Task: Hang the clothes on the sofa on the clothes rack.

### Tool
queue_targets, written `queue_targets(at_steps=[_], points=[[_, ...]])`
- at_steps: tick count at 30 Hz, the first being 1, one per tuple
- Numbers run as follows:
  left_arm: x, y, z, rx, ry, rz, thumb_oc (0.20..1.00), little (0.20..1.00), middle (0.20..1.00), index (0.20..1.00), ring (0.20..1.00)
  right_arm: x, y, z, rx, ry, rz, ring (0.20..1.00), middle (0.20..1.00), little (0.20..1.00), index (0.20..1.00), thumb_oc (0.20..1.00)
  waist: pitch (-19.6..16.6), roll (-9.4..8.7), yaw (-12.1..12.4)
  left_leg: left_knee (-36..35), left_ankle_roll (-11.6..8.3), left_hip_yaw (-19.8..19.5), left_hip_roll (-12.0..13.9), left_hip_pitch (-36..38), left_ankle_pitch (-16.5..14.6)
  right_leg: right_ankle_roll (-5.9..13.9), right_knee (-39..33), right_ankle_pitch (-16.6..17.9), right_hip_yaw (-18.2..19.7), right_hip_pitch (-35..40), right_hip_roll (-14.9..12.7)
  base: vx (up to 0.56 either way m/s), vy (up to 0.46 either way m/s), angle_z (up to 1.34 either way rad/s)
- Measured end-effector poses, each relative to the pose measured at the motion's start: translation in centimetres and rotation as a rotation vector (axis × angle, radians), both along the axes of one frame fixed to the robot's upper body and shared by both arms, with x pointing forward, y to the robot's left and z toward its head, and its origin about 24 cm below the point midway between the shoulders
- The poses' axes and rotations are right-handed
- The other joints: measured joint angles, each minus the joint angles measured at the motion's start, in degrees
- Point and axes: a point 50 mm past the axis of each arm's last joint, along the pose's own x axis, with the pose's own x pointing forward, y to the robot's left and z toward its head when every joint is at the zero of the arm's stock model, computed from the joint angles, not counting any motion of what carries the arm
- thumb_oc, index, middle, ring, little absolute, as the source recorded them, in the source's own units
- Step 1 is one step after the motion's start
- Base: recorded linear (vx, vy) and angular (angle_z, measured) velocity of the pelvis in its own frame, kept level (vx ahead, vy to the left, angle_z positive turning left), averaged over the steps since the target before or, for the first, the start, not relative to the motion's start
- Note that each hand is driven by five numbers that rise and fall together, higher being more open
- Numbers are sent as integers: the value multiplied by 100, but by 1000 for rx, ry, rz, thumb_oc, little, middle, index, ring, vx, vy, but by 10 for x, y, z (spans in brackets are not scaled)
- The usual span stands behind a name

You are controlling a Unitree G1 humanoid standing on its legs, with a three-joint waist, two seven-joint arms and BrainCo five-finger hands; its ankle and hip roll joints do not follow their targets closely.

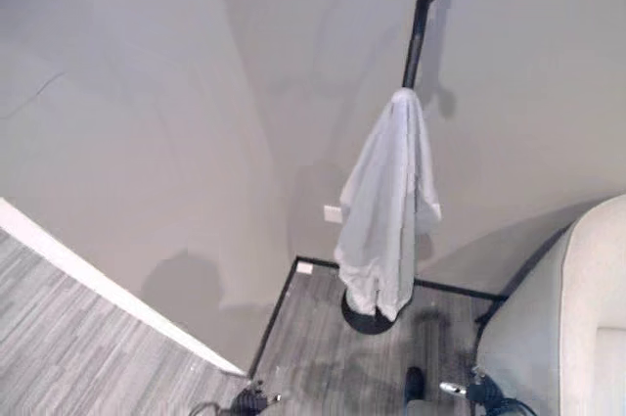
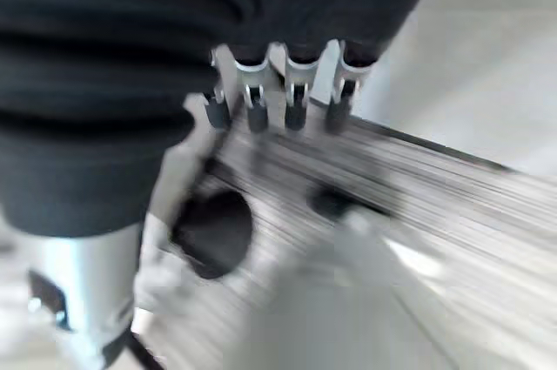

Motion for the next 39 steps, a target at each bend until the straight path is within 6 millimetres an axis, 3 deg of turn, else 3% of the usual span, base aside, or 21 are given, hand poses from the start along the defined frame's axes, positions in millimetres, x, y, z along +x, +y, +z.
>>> queue_targets(at_steps=[1,2,3,5,8,9,11,12,13,14,15,21,25,32,39], points=[[-13,4,-3,2,42,64,1000,1000,1000,1000,1000,-4,0,-2,4,18,-11,1000,1000,1000,1000,1000,54,208,94,-123,160,123,248,42,78,-307,1481,-288,-416,-70,152,-156,1,-97],[-23,9,-4,14,70,93,1000,1000,1000,1000,1000,-8,-1,-4,9,36,-26,1000,1000,1000,1000,1000,13,217,163,-196,179,198,304,63,101,-328,2289,-586,-488,68,241,-82,-77,-66],[-31,15,-5,31,100,100,1000,1000,1000,1000,1000,-11,-1,-5,11,49,-31,1000,1000,1000,1000,1000,-46,127,252,-217,83,177,264,95,155,-262,2434,-807,-456,420,267,-36,-133,-39],[-30,19,-3,45,101,87,1000,1000,1000,1000,1000,-12,0,-5,16,49,-38,1000,1000,1000,1000,1000,-145,-36,306,-324,-113,178,166,54,239,-153,1609,-945,-397,1230,391,-16,-122,-8],[-23,18,-2,49,77,68,1000,1000,1000,1000,1000,-11,9,-7,41,48,-26,1000,1000,1000,1000,1000,-316,-229,367,-391,-272,207,16,-132,350,-200,-338,-1067,-89,2092,644,1,-88,-25],[-17,12,-2,31,59,62,1000,1000,1000,1000,1000,-8,8,-6,46,41,-23,1000,1000,1000,1000,1000,-365,-170,339,-407,-371,192,27,-252,421,-281,-871,-885,-51,2223,758,34,-101,-15],[-14,5,-3,13,48,54,1000,1000,1000,1000,1000,-25,4,-9,40,84,-40,1000,1000,1000,1000,1000,-488,-52,260,-582,-603,196,94,-363,349,-478,-1202,-726,-47,2227,921,25,-157,10],[-14,5,-3,14,50,51,1000,1000,1000,1000,1000,-34,5,-11,44,106,-44,1000,1000,1000,1000,1000,-555,-210,206,-580,-909,282,65,-417,144,-563,-1390,-642,-45,2204,853,-1,-116,7],[-13,6,-3,15,51,51,1000,1000,1000,1000,1000,-39,5,-12,46,125,-47,1000,1000,1000,1000,1000,-544,-335,208,-50,-663,295,22,-525,220,-603,-1446,-389,-118,2187,676,5,-57,-17],[-20,8,-4,20,71,59,1000,1000,1000,1000,1000,-46,0,-13,29,153,-46,1000,1000,1000,1000,1000,-566,-256,213,654,-598,217,235,-567,63,-572,-1446,-388,-92,2228,741,10,-52,-33],[-27,3,-6,9,93,62,1000,1000,1000,1000,1000,-56,-9,-13,5,181,-48,1000,1000,1000,1000,1000,-690,-31,181,369,-530,-22,370,-363,-171,-482,-1435,-321,-43,2238,900,11,-65,-25],[-25,4,-6,13,90,46,1000,1000,1000,1000,1000,-64,-12,-14,0,202,-63,1000,1000,1000,1000,1000,-684,-89,115,-559,-489,-21,386,98,351,-484,-1452,-287,39,2222,936,11,-50,-2],[-25,2,-6,6,91,44,1000,1000,1000,1000,1000,-63,-13,-13,-1,198,-72,1000,1000,1000,1000,1000,-689,-39,113,-570,-513,-107,396,131,371,-516,-1453,-301,-44,2290,963,14,-10,10],[-34,-6,-9,-25,119,36,1000,1000,1000,1000,1000,-78,-20,-15,-4,250,-148,1000,1000,1000,1000,1000,-671,238,101,-574,-551,-131,432,247,344,-551,-1450,-334,-82,2419,1004,0,3,2],[-35,-11,-10,-38,123,35,1000,1000,1000,1000,1000,-79,-20,-15,14,255,-153,1000,1000,1000,1000,1000,-674,301,107,-575,-561,-130,472,261,336,-577,-1451,-366,-78,2429,1043,0,0,0]])
